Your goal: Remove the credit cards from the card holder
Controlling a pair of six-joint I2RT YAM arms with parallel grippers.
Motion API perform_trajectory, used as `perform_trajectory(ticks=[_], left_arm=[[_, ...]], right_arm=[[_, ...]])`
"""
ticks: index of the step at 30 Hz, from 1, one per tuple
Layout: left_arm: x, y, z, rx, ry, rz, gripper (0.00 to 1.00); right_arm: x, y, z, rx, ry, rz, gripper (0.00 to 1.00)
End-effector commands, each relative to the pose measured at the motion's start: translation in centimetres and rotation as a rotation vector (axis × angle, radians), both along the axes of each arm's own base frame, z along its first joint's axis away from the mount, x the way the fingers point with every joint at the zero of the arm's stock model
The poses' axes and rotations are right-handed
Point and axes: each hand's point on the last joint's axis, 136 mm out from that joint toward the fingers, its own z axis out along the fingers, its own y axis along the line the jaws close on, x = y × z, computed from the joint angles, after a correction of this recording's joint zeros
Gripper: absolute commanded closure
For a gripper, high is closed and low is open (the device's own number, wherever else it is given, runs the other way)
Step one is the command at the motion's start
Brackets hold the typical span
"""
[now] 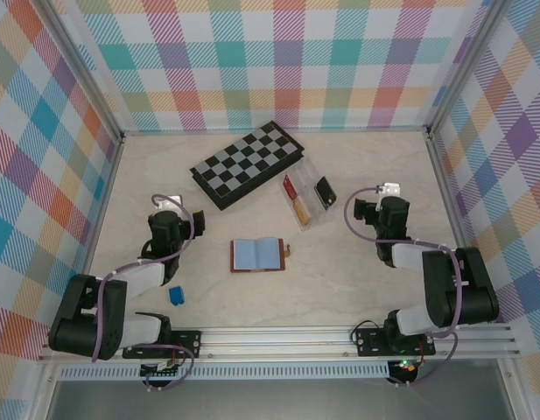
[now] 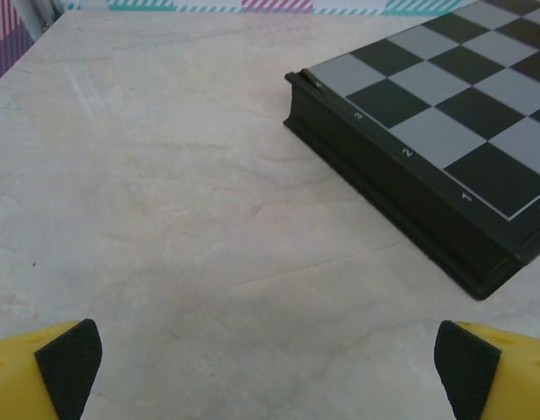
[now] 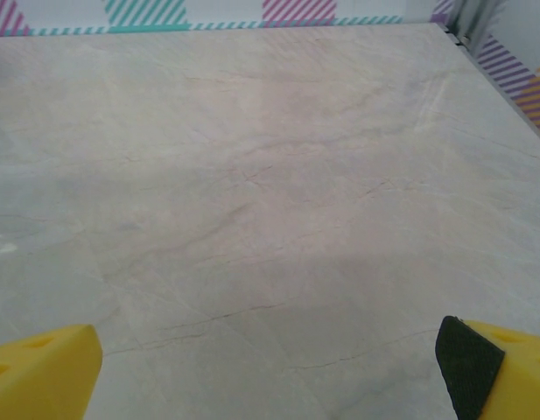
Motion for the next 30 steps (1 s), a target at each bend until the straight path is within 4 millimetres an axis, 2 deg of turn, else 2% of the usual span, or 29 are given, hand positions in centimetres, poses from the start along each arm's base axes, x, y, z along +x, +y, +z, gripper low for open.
perform_trajectory(ticks=[1,3,9,15,30], left_arm=[[1.2,-0.1,1.7,-0.011,-0.091,-0.028,0.00],[1.6,-0.1,1.6,-0.021,-0.099,-0.037,0.00],[2.8,-0.1,-0.3,-0.031,-0.073,-0.041,0.00],[3.7,0.5,-1.8,-0.019,-0.028,-0.003,0.00],[3.8,0.8,-1.9,-0.029,-0.020,0.011,0.00]], right_arm=[[0.6,1.5,1.2,0.013,-0.078,0.097,0.00],[0.7,1.5,1.0,0.024,-0.070,0.105,0.00],[0.5,1.4,0.1,0.047,-0.093,0.123,0.00],[1.0,0.6,-0.2,0.088,-0.057,0.098,0.00],[1.0,0.5,-0.3,0.092,-0.052,0.098,0.00]])
